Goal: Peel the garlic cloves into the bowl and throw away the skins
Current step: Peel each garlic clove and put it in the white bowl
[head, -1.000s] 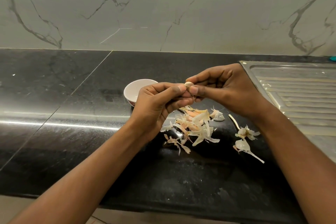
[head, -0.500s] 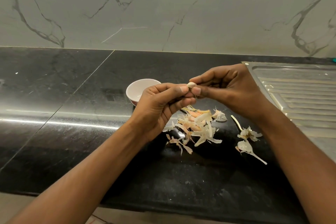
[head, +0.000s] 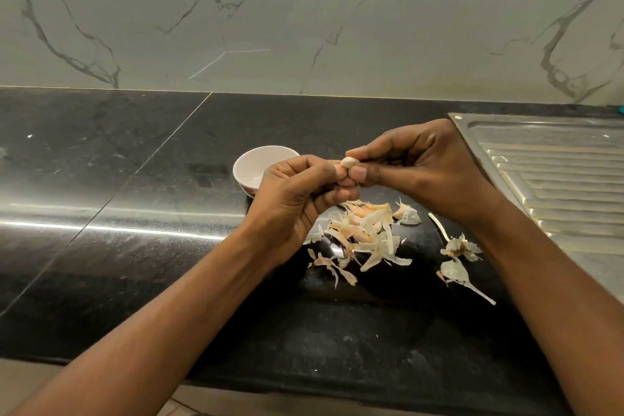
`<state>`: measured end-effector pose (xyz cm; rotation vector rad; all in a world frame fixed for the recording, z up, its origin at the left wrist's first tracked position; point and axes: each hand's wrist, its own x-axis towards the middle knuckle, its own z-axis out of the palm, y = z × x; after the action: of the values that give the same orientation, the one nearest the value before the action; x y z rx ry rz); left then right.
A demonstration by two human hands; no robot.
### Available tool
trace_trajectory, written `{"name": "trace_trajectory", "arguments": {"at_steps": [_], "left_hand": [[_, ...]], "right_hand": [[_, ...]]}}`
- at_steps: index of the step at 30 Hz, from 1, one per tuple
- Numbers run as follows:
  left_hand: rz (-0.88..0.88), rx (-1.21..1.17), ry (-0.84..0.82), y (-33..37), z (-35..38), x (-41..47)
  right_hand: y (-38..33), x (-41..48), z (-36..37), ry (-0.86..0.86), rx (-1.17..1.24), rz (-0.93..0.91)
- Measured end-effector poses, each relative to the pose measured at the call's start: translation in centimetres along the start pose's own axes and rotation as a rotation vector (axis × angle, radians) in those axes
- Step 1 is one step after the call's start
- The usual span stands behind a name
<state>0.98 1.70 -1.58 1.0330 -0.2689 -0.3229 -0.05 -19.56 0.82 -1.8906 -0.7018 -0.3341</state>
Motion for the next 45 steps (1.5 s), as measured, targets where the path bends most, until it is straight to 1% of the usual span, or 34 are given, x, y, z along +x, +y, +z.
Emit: {"name": "trace_trajectory", "arguments": {"at_steps": [5,10,20,26,29,35,40,45], "left_hand": [[0.05,0.049,0.005,0.1,0.2,0.0],[0.111,0.149,0.035,0.1,0.1,0.2],[0.123,0.222,0.024,0.1,0.2,0.3],[0.124,0.226,0.044,-0.1,0.1,0.3],[0.135,0.23,0.051,-0.1,0.0,0.3],[0.164,0.307,0.047,-0.3,-0.1,0.4],[0.176,0.359,0.058,-0.5,-0.3,0.4],[0.142,0.346,0.061,-0.6,-0.3,0.5]], "right_hand": [[0.0,0.0,0.0,0.016,0.064,0.037],[-0.2,0.1,0.1,0.017,0.109,0.102],[0.4,0.0,-0.1,-0.008,0.178,0.19],[0.3,0.0,-0.8,0.045,0.233,0.199],[0.3,0.0,-1.3,0.041,0.256,0.212],[0.9,0.0,-1.5,-0.043,0.25,0.25],[1.0,0.1,-1.6,-0.087,0.17,0.252],[1.1,0.1,-1.5,-0.105,0.093,0.244]]}}
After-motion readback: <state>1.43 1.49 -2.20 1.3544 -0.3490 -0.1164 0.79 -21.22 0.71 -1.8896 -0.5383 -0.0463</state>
